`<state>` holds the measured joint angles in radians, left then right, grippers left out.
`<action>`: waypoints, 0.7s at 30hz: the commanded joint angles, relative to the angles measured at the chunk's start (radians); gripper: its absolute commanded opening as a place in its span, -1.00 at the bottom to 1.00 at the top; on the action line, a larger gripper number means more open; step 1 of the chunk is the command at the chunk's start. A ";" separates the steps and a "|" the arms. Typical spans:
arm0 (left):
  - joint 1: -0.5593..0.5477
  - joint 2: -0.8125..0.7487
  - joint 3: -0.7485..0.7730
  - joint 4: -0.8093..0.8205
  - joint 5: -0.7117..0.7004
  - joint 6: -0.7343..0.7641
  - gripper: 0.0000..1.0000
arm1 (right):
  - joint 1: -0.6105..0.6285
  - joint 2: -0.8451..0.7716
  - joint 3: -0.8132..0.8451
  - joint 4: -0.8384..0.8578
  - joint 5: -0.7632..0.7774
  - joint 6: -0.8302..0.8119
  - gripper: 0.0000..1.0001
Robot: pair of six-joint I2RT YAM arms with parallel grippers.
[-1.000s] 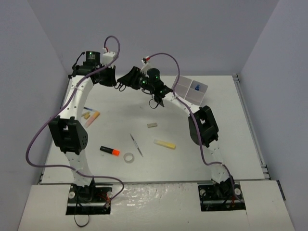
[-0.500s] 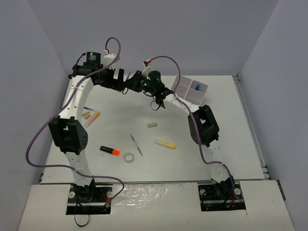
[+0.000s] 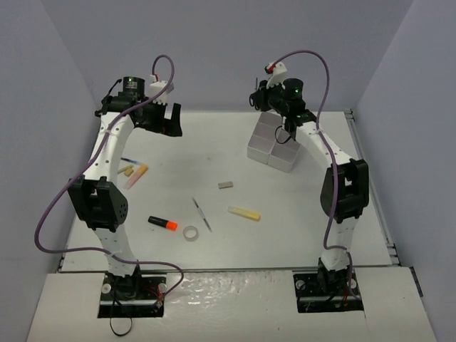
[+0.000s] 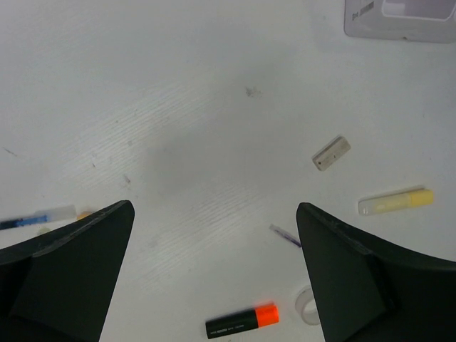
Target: Sort the stationery into containers
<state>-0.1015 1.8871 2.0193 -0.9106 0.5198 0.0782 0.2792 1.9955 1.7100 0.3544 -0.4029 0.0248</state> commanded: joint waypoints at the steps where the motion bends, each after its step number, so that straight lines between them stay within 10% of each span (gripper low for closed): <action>1: 0.069 -0.065 -0.019 0.011 0.012 0.017 0.94 | -0.028 -0.060 0.027 0.046 -0.072 -0.370 -1.00; 21: 0.230 0.003 -0.075 0.026 0.019 -0.015 0.94 | -0.147 0.133 0.097 -0.028 -0.187 -0.502 -1.00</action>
<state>0.1361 1.9131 1.9337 -0.9161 0.5341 0.0704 0.1316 2.1133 1.7442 0.2615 -0.5168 -0.4635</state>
